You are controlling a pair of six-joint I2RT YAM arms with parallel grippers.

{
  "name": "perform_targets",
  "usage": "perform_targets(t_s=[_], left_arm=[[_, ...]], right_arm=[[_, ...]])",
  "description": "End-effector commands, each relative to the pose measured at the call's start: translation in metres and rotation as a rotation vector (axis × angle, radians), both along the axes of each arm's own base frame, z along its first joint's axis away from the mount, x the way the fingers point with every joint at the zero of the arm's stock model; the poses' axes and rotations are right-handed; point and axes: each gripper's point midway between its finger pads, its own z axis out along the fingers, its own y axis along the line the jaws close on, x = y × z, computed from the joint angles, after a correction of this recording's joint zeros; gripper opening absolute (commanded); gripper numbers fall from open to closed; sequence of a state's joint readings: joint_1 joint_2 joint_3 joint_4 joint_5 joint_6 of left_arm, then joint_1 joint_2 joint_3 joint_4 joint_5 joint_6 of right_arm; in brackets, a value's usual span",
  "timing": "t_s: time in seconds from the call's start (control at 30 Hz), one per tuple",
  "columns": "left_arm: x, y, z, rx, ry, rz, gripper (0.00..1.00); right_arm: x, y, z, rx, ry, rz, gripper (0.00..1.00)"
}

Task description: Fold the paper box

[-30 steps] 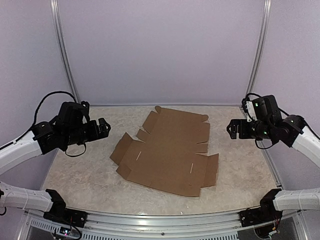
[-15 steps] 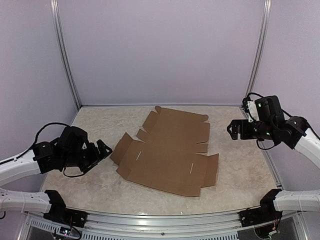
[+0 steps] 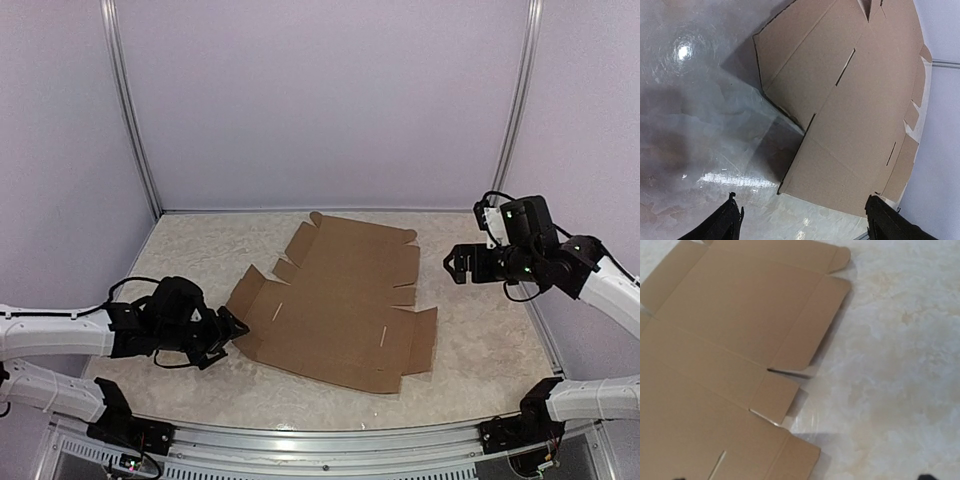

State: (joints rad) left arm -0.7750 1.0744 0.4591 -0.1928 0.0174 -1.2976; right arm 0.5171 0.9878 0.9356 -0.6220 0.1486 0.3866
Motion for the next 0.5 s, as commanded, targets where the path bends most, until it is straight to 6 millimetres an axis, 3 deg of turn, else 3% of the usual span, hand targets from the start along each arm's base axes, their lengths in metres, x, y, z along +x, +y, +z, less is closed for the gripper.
perform_targets(t_s=[0.0,0.2,0.47], left_arm=[[0.005,-0.018,-0.003,-0.050,0.010,-0.019,0.79],[0.007,-0.021,-0.021,-0.021,0.046,-0.017,0.62],[0.011,-0.022,-0.029,0.012,0.045,-0.022,0.40]], right_arm=[[-0.008,0.001,-0.002,0.017,-0.011,0.013,1.00],[-0.013,-0.003,0.000,0.016,-0.023,0.006,1.00],[-0.014,-0.005,0.001,0.007,-0.029,0.007,1.00]])
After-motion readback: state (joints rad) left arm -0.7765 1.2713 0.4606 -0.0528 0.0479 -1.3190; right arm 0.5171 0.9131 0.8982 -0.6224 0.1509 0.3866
